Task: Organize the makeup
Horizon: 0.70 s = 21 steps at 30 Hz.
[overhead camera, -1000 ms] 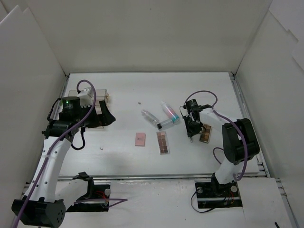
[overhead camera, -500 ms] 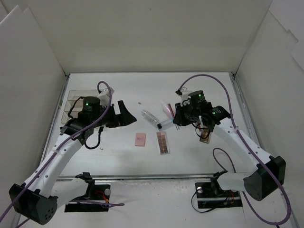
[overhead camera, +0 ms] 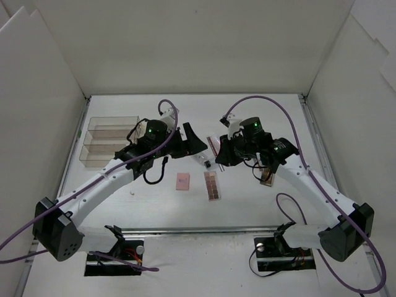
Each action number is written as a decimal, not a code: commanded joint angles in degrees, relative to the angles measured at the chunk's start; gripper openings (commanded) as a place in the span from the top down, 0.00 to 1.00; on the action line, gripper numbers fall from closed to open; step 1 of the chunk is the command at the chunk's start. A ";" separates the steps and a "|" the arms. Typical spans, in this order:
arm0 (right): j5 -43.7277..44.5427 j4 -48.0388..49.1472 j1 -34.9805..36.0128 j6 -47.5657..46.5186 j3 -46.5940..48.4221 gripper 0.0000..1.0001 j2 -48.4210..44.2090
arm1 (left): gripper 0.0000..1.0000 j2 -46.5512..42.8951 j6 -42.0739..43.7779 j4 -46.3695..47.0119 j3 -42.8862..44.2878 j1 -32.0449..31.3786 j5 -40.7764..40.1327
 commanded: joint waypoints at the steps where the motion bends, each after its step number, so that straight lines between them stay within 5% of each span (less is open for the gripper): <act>1: -2.22 3.49 1.57 0.45 2.62 1.00 -0.18 | 0.28 1.42 -3.61 8.92 3.90 -2.35 -2.96; 11: -2.92 3.76 3.33 0.19 2.71 1.00 -0.36 | 0.55 6.70 -5.63 11.74 7.42 -5.70 -5.42; 14: -2.75 3.76 3.33 0.19 2.54 1.00 -0.62 | 0.83 6.53 -6.86 13.14 6.37 -6.23 -5.51; 18: -2.22 3.76 3.50 0.37 2.54 0.98 -0.80 | 1.00 6.09 -8.18 12.97 5.75 -6.23 -6.04; 19: -1.78 3.76 3.33 0.63 2.71 0.97 -0.80 | 1.00 5.66 -8.62 12.97 5.49 -6.23 -6.30; 21: -0.38 3.67 3.41 1.24 2.98 0.74 -0.62 | 1.00 5.04 -9.41 12.80 4.96 -6.23 -7.18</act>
